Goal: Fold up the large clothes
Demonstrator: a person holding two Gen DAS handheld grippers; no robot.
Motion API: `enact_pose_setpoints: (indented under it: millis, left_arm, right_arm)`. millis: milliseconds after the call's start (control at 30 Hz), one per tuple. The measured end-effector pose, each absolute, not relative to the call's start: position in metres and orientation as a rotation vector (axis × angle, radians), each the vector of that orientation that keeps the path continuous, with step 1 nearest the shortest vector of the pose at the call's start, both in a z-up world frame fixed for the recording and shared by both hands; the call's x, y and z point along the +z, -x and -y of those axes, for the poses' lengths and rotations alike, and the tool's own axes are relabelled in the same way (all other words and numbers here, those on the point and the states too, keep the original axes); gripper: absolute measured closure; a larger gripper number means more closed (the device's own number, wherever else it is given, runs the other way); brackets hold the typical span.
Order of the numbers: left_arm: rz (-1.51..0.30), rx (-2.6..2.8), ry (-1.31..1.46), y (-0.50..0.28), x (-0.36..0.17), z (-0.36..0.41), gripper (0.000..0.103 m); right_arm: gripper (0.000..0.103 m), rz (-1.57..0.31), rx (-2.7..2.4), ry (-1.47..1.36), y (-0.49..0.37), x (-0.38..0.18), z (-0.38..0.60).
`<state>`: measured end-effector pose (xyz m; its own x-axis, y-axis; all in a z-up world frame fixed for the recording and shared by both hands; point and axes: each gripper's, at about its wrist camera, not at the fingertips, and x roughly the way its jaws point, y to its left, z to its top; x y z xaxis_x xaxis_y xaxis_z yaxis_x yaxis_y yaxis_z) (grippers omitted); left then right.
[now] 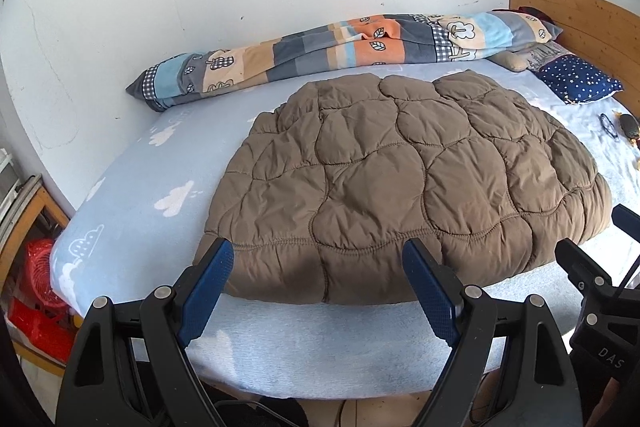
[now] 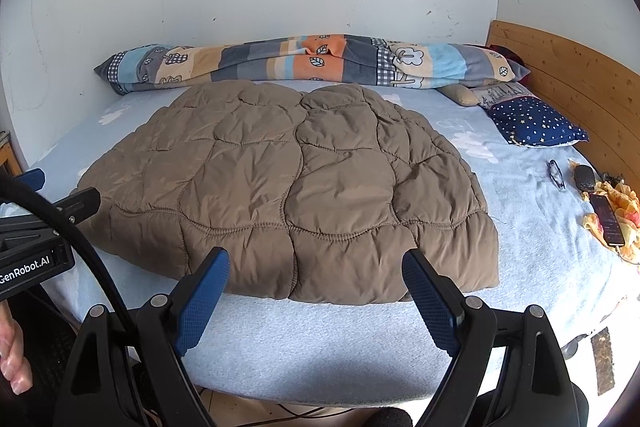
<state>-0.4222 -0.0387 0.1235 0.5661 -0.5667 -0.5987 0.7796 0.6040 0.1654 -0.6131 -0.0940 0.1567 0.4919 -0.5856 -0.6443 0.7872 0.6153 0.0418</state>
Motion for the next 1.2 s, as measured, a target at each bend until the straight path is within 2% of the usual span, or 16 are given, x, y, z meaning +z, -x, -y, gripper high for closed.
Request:
enact_pose_setpoints:
  millis: [1200]
  left_arm:
    - [-0.58,-0.817,-0.467,0.4184,0.1176,0.0414,0.017]
  right_arm:
    - [0.012,-0.647,-0.848,-0.357,0.6129,0.1535,0.098]
